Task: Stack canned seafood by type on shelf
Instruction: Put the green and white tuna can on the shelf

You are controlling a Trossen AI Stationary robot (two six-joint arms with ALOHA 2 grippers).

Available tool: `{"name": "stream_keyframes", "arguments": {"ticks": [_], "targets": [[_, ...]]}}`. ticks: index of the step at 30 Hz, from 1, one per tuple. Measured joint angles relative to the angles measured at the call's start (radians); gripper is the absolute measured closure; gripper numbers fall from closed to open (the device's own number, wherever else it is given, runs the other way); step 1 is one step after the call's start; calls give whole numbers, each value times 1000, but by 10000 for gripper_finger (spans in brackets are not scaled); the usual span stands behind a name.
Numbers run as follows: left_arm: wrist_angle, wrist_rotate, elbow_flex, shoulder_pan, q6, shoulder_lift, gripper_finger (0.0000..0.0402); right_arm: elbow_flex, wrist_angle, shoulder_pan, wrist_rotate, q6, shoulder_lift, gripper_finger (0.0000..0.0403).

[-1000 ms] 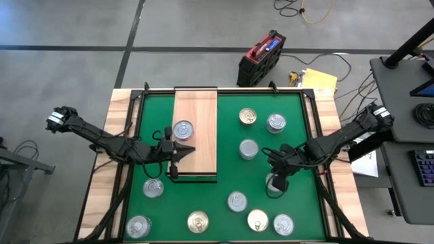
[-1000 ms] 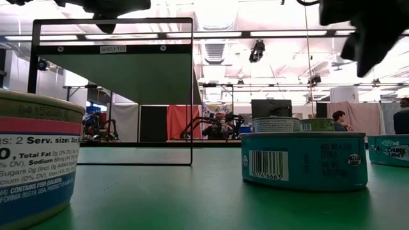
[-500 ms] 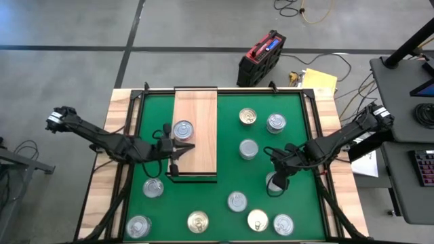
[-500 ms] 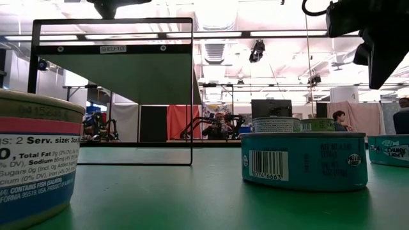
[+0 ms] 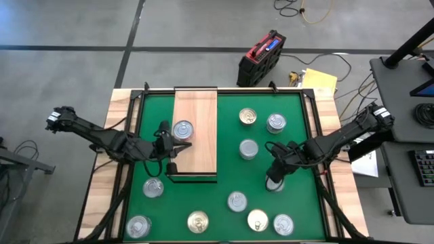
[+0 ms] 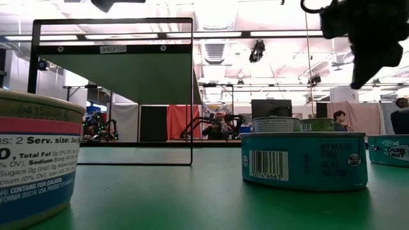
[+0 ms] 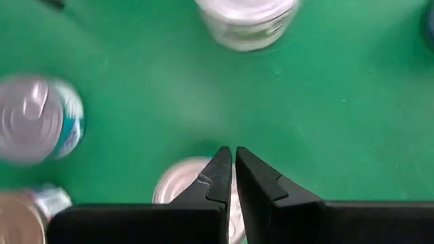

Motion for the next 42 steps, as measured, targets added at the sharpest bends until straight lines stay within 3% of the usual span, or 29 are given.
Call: {"name": "stream_keyframes", "arguments": {"ticks": [15,23,25,31,42], "targets": [[-46,-22,5,0,18,-1,402,0,0,-171,1,-48,0,390],[-45,-22,5,0,-2,1,402,0,0,-188,6,-212,0,390],[-45,-22,5,0,-3,1,402,0,2,-188,47,-244,0,390],[-45,-21,5,0,-3,1,402,-1,57,-215,116,-201,0,390],[-45,-20,5,0,-3,1,402,-1,181,-281,128,-348,0,390]]}}
